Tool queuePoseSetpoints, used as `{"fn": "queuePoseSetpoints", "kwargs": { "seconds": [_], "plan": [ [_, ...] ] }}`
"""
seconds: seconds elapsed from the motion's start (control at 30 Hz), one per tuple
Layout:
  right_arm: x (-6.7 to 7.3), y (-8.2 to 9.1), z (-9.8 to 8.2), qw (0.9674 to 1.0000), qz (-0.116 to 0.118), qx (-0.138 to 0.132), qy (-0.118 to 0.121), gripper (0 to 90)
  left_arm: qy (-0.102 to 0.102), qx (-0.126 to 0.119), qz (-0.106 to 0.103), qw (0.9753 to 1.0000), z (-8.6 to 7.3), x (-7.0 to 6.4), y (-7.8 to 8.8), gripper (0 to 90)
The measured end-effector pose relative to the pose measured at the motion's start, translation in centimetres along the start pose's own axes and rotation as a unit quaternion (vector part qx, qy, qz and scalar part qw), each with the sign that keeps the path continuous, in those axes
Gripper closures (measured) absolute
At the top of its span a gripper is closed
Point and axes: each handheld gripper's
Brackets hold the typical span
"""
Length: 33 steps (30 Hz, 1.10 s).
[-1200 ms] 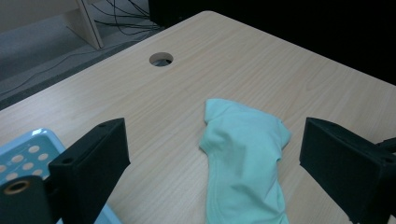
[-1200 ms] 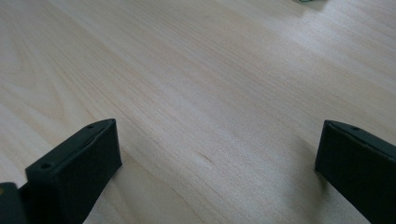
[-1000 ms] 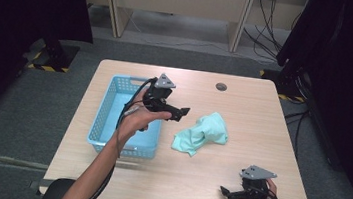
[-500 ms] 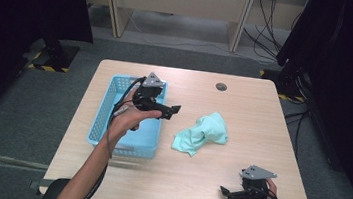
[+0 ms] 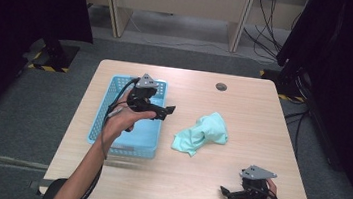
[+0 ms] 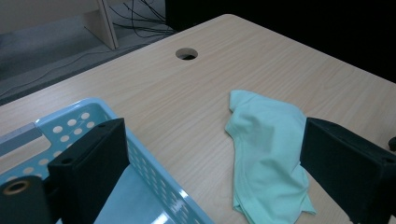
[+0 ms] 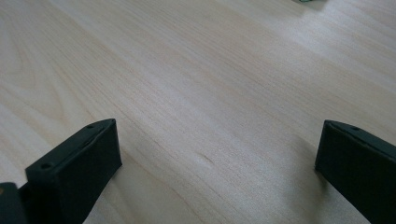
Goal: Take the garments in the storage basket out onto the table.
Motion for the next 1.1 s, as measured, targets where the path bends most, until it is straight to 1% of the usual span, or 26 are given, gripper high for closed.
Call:
{"fn": "queuePoseSetpoints", "kwargs": {
  "seconds": [0.17,0.27,0.4,0.43,0.57,0.6,0.77,0.8,1.1],
  "plan": [
    [0.0,0.0,0.0,1.0000,0.000,0.000,0.000,0.3,0.002,-0.002,-0.001,1.0000,-0.1,0.1,0.1,7.4],
    [0.0,0.0,0.0,1.0000,0.000,0.000,0.000,0.3,0.005,-0.003,-0.001,1.0000,-0.6,0.3,0.2,7.4],
    [0.0,0.0,0.0,1.0000,0.000,0.000,-0.001,0.3,0.004,-0.004,-0.001,1.0000,-0.8,0.4,0.3,7.3],
    [0.0,0.0,0.0,1.0000,0.000,0.000,-0.001,0.3,0.005,-0.007,0.003,1.0000,-1.0,0.5,0.8,7.3],
    [0.0,0.0,0.0,1.0000,0.000,0.000,-0.001,0.3,0.005,-0.007,0.003,1.0000,-1.0,0.5,0.8,7.4],
    [0.0,0.0,0.0,1.0000,0.000,0.000,-0.001,0.3,0.005,-0.009,0.005,0.9999,-1.2,0.6,1.1,7.4],
    [0.0,0.0,0.0,1.0000,0.000,0.000,-0.001,0.3,0.004,-0.006,0.007,1.0000,-1.4,0.6,1.3,7.3],
    [0.0,0.0,0.0,1.0000,0.000,0.000,-0.001,0.3,0.005,-0.004,0.008,0.9999,-1.7,0.7,1.5,7.3],
    [0.0,0.0,0.0,1.0000,0.000,0.000,-0.001,0.3,0.007,-0.002,0.012,0.9999,-2.4,0.9,2.1,7.4]
  ]
}}
Point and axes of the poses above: each handheld gripper's, and its own axes: y roughly backward along the jaws, z roughly out of its top, x roughly to its left, and after that the axes turned 3 degrees about -z, right-handed
